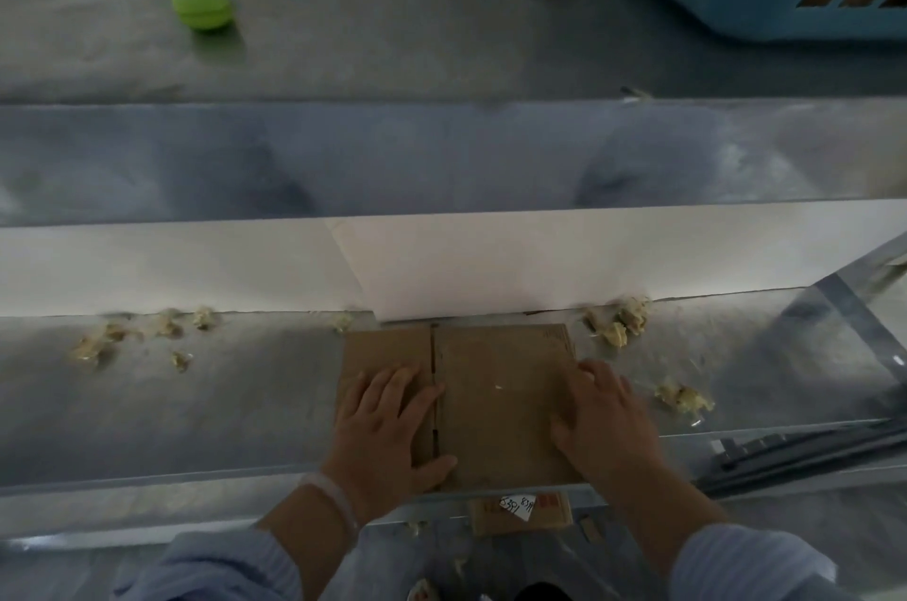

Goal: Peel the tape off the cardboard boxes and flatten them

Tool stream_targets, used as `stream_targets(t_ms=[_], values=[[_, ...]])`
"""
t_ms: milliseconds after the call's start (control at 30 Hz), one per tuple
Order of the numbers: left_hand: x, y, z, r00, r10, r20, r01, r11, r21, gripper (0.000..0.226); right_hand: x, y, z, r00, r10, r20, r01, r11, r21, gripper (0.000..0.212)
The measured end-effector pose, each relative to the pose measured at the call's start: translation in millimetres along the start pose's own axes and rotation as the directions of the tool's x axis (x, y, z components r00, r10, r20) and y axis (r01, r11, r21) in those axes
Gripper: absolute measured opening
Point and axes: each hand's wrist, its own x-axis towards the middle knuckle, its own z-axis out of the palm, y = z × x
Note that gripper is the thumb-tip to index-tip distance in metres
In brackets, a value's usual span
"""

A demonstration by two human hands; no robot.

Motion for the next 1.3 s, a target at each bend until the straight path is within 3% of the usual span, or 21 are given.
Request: stream_targets(t_ms=[67,167,367,800,900,1000,1067,1167,1300], values=[[3.1,0.6,2.0,1.0,-0.016,-0.017,0.016,1.0,0.02,0.084,5.8,-11.5,6.3,0.986,-0.167,0.027,0.168,0.985,-0.039,0.067],[7.0,4.1,3.0,0.998,-0.065,-0.022,0.065,0.998,0.026,0.087,14.5,-19.5,29.6,0.967,-0.245,0.065,0.248,0.967,-0.055,0.068],[9.6,2.1,7.4,0.996,-0.087,-0.026,0.088,0.995,0.053,0.084,18.0,-17.1,42.1,0.965,-0.256,0.054,0.261,0.955,-0.139,0.077],[-8.4,13.1,12.1,0.991,-0.131,-0.027,0.131,0.991,0.026,0.069,3.1,-9.0,43.9,0.951,-0.282,0.123,0.296,0.949,-0.111,0.074],[-6.1,7.5,7.7,0.992,-0.13,0.005,0.13,0.991,-0.01,0.059,8.0,-1.8,35.7,0.932,-0.351,0.086,0.357,0.932,-0.06,0.088],[-13.2,0.0,2.5,0.986,-0.17,-0.004,0.169,0.982,-0.087,0.058,8.6,7.5,25.1,0.945,-0.3,0.128,0.296,0.954,0.049,0.091],[-25.5,3.8,-2.0,0.949,-0.31,-0.064,0.302,0.948,-0.103,0.062,3.9,11.5,19.5,0.978,-0.182,0.1,0.178,0.983,0.053,0.086],[-48.3,16.1,-8.5,0.799,-0.584,-0.141,0.555,0.808,-0.198,0.059,-9.4,16.3,10.0,0.999,0.036,0.037,-0.037,0.999,0.037,0.083],[-56.6,26.1,-14.9,0.65,-0.76,0.025,0.682,0.568,-0.46,0.07,-12.0,21.0,5.2,0.987,0.143,0.07,-0.148,0.986,0.076,0.069]])
